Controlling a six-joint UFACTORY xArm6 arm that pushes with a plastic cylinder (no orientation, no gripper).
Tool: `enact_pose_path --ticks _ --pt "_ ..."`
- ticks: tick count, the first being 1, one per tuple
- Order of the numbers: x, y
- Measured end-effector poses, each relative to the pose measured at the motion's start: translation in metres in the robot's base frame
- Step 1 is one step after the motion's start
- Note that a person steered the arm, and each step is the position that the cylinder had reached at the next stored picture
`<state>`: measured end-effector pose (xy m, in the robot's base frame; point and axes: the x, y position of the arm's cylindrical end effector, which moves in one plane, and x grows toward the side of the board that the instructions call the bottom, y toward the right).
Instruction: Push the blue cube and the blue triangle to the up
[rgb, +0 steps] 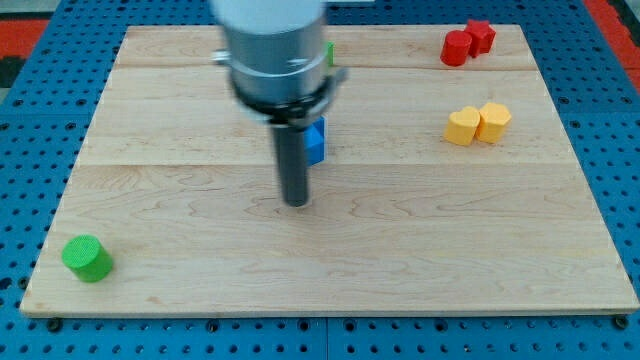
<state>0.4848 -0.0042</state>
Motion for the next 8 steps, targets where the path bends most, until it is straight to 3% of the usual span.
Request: enact_pose_path --ticks 3,5,6,8 --pt "-0.087 -0.003" --pt "-0.048 -0.002" --pt "-0.049 -0.029" --pt "-0.101 -0.012"
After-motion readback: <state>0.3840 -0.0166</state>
